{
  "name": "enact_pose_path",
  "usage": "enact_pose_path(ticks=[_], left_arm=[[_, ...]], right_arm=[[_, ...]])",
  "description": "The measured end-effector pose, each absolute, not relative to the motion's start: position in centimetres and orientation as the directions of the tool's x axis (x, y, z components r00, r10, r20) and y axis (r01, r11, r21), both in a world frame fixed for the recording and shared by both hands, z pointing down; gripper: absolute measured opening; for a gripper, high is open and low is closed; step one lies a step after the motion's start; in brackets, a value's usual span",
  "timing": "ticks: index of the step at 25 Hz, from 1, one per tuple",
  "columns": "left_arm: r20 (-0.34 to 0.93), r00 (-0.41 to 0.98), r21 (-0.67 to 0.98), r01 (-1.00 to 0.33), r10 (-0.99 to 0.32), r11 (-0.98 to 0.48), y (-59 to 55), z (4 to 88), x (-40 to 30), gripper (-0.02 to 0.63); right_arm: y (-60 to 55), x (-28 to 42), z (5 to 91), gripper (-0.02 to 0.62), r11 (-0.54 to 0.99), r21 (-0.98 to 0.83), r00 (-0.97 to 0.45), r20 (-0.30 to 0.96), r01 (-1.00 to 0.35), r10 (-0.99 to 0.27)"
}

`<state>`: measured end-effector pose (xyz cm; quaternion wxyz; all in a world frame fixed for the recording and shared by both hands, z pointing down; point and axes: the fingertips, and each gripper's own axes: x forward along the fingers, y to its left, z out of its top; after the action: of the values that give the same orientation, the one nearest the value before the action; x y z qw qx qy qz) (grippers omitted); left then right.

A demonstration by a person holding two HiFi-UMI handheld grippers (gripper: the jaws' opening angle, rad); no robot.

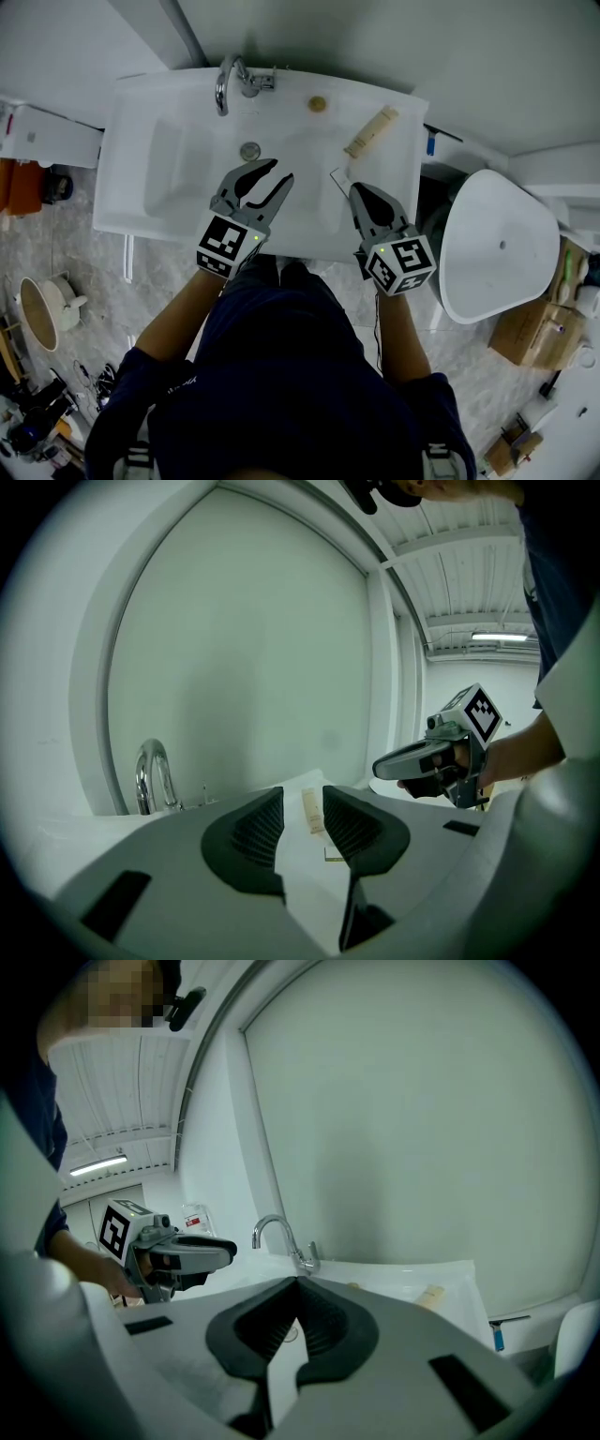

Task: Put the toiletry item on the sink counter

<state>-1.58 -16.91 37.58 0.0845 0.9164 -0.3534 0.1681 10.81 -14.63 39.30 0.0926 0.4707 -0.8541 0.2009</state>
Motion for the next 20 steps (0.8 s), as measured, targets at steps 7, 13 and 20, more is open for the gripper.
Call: enact_pose_path(ticks=[7, 13, 20], left_arm=[[0.357, 0.707, 0.036, -0.664, -0.611, -0.747, -16.7, 37.3, -1.8, 0.108], [0.345, 0.712, 0.036, -0.662, -0.612, -0.749, -16.8, 36.6, -2.2, 0.088], [0.340, 0.707, 0.036, -0.668, -0.620, -0.743, -17.2, 36.4, -3.1, 0.074]], right_arm=[[-15.1, 10.1, 38.5, 0.005, 0.481, -0.256, -0.544, 0.329, -0.838, -0.772], [-15.4, 9.6, 37.7, 0.005, 0.487, -0.253, -0.547, 0.319, -0.836, -0.774], [-15.5, 9.2, 37.4, 0.005, 0.490, -0.252, -0.550, 0.315, -0.834, -0.774]])
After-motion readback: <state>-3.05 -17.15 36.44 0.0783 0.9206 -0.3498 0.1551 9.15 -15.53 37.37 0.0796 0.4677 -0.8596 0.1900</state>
